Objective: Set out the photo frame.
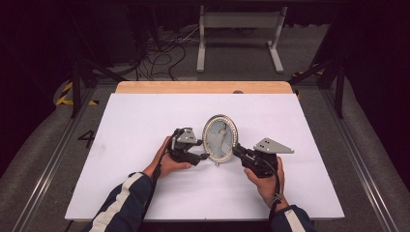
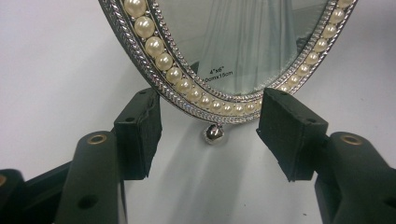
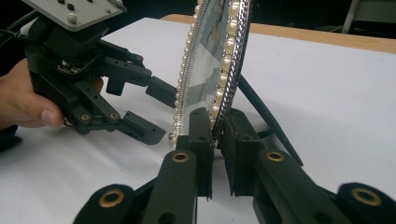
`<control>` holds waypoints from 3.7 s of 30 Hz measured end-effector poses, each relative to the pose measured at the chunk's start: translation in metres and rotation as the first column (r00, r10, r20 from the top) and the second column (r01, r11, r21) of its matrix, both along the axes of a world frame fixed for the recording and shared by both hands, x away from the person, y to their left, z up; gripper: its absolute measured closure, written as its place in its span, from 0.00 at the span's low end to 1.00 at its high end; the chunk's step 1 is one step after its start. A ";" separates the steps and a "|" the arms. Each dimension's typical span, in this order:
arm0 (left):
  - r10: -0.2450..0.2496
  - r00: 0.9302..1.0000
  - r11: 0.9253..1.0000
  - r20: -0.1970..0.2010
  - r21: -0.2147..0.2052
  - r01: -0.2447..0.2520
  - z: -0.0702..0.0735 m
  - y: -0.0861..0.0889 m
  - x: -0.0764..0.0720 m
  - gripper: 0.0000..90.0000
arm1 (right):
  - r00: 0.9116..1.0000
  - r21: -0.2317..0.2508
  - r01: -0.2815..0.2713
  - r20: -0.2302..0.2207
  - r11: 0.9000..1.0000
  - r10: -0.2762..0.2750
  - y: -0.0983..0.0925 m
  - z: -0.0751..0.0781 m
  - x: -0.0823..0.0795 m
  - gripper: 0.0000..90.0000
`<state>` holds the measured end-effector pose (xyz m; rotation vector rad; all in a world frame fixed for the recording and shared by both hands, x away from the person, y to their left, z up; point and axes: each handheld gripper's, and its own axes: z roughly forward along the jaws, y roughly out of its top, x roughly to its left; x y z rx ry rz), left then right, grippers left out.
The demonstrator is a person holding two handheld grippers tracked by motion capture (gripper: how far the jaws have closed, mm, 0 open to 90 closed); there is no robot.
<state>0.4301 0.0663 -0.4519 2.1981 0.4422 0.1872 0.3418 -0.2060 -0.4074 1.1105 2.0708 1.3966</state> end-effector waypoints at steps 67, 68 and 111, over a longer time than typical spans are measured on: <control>0.064 0.998 0.988 -0.018 -0.142 -0.066 0.006 0.002 0.000 0.25 | 1.000 -0.014 0.016 0.013 1.000 -0.016 0.000 0.000 0.009 0.91; 0.067 0.997 0.987 -0.029 -0.145 -0.070 0.006 0.003 0.001 0.31 | 1.000 -0.013 0.019 0.012 1.000 -0.019 0.000 0.000 0.010 0.90; 0.060 0.998 0.997 -0.016 -0.049 -0.060 0.013 0.021 -0.015 0.81 | 0.999 -0.015 0.039 -0.026 0.999 -0.039 0.003 0.001 0.040 0.83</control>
